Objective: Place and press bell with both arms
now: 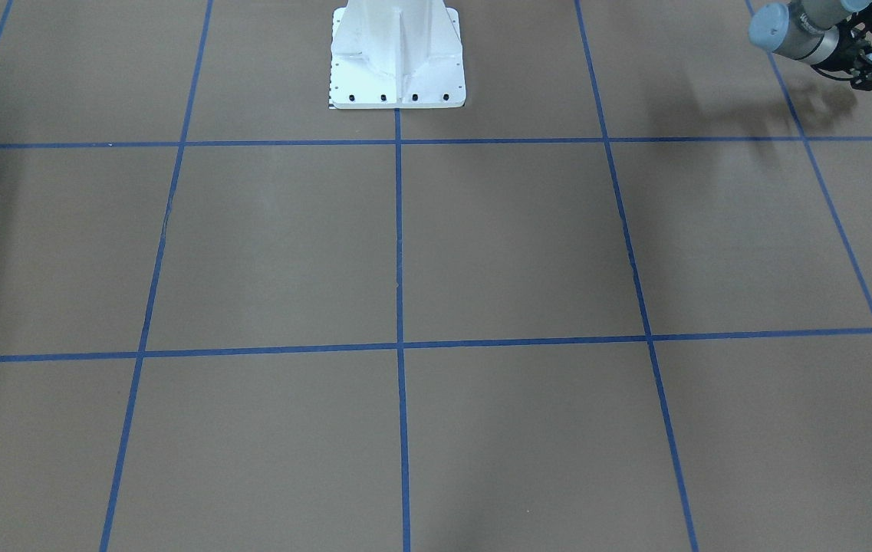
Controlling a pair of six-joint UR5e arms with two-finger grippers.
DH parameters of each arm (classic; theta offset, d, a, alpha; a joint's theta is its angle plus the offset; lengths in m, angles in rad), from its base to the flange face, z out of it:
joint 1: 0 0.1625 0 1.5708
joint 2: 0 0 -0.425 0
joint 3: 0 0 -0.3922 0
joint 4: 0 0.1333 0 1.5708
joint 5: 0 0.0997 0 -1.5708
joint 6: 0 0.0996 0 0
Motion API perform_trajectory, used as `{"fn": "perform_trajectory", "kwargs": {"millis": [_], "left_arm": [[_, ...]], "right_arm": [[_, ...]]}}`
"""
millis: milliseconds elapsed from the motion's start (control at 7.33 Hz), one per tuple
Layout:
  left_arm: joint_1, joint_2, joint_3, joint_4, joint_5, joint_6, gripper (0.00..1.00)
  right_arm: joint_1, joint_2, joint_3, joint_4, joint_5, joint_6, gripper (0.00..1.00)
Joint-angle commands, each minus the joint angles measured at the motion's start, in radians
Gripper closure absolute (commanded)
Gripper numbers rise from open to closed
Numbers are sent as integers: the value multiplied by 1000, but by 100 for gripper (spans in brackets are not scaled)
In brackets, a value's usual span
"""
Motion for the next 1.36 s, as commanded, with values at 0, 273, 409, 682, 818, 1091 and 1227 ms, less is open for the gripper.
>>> {"fn": "perform_trajectory", "kwargs": {"millis": [0, 273, 409, 682, 818, 1091, 1227], "left_arm": [[32, 128, -199, 21, -8, 6, 100], [31, 130, -393, 157, -9, 35, 100], [25, 120, -448, 244, -11, 52, 100], [-25, 17, -512, 377, -20, 173, 100], [-105, -59, -513, 424, -11, 250, 100], [-296, -222, -516, 515, 96, 481, 100], [-461, -388, -497, 612, 138, 654, 100]], "right_arm": [[0, -1, 0, 0, 1, 0, 0], [4, -20, 24, 0, 4, 0, 0], [4, -21, 25, 0, 3, 0, 0], [3, -23, 25, 0, 1, 0, 0], [3, -23, 23, 0, 1, 0, 0], [3, -23, 18, 0, 1, 0, 0], [3, -23, 14, 0, 1, 0, 0]]}}
